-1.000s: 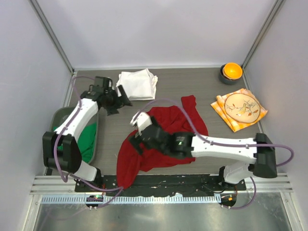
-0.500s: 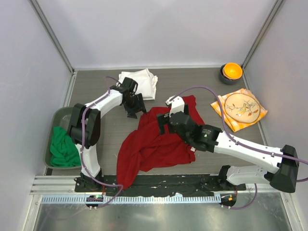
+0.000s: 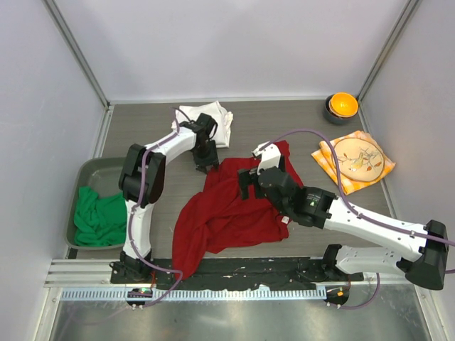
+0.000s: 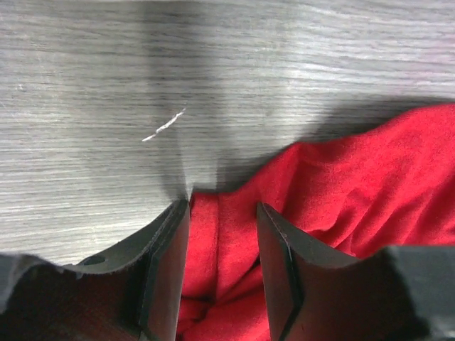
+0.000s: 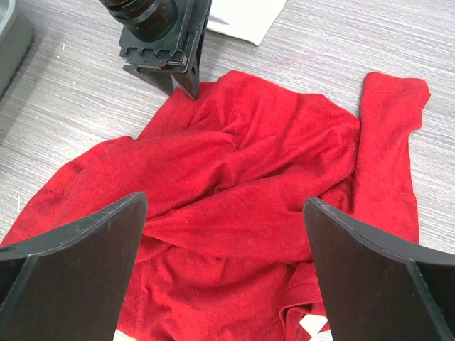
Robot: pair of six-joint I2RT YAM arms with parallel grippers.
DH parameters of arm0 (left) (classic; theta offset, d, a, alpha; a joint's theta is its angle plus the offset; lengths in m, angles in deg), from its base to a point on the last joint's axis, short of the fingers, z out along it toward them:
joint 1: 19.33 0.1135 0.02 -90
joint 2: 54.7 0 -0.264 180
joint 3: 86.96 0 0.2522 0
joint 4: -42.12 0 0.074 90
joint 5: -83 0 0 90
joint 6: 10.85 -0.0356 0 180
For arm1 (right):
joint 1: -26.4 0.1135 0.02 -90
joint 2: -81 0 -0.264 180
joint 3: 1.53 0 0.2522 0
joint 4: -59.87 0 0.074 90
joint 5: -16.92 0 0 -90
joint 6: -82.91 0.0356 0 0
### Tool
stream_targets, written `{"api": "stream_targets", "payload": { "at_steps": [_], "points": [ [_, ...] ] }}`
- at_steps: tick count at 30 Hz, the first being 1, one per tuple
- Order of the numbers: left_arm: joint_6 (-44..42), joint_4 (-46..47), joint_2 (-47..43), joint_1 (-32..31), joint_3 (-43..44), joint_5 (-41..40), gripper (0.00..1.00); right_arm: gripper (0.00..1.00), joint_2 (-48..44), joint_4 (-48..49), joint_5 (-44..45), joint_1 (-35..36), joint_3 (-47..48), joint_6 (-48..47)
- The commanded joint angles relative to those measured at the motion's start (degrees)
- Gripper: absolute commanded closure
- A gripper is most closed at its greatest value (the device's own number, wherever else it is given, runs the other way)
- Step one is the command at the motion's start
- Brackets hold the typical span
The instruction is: Fold and stack the t-shirts
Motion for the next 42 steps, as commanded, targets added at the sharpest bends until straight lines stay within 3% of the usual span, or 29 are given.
{"api": "stream_targets", "payload": {
  "at_steps": [1, 3, 5, 6, 7, 11, 16, 19, 27, 34, 38, 42],
  "points": [
    [-2.97, -5.07, 1.95, -0.96, 3.29, -6.73, 0.54, 0.02, -1.52, 0.81, 1.27, -0.24, -0.14, 1.16],
    [-3.41, -6.39, 2.92, -1.22, 4.34, -7.54, 0.58, 0.02, -1.88, 0.90, 1.35, -0.32, -0.32, 1.25],
    [-3.68, -7.01, 3.80, -1.48, 4.70, -9.03, 0.71, 0.03, -1.79, 0.90, 2.83, -0.41, -0.32, 1.69],
    [-3.68, -7.19, 3.80, -1.57, 4.79, -9.74, 0.80, 0.04, -1.70, 0.46, 3.63, -0.67, -0.32, 1.95],
    [-3.50, -7.36, 3.71, -1.57, 4.88, -10.35, 1.00, 0.04, -1.70, 0.28, 4.68, -1.11, -0.32, 2.48],
    [-3.59, -7.28, 2.13, -1.66, 4.35, -11.41, 1.00, 0.05, 0.14, -2.70, 10.23, -6.90, 0.56, 6.34],
    [-3.77, -8.06, -1.38, -1.57, 3.30, -13.26, 1.00, 0.05, 10.91, -2.88, 0.93, -27.86, 2.13, 12.23],
    [-4.73, -9.38, -3.58, -1.57, 2.59, -14.74, 1.00, 0.05, 21.10, -1.48, -3.56, -34.84, 5.47, 12.94],
    [-4.82, -11.93, -8.68, 1.66, -0.66, -20.99, 1.00, 0.05, 37.31, 6.95, -9.02, -41.10, 15.14, 9.52],
    [-5.79, -10.53, -11.58, 6.16, -3.73, -17.30, 1.00, 0.07, 44.52, 13.02, -12.97, -42.60, 20.68, 9.08],
    [-6.40, -10.53, -11.32, 6.34, -3.65, -17.13, 1.00, 0.09, 49.88, 13.03, -17.79, -42.60, 27.34, 9.08],
    [-6.40, -10.00, -10.97, 6.42, -4.00, -15.99, 1.00, 0.12, 53.58, 14.60, -28.32, -42.60, 30.70, 8.99]
  ]
}}
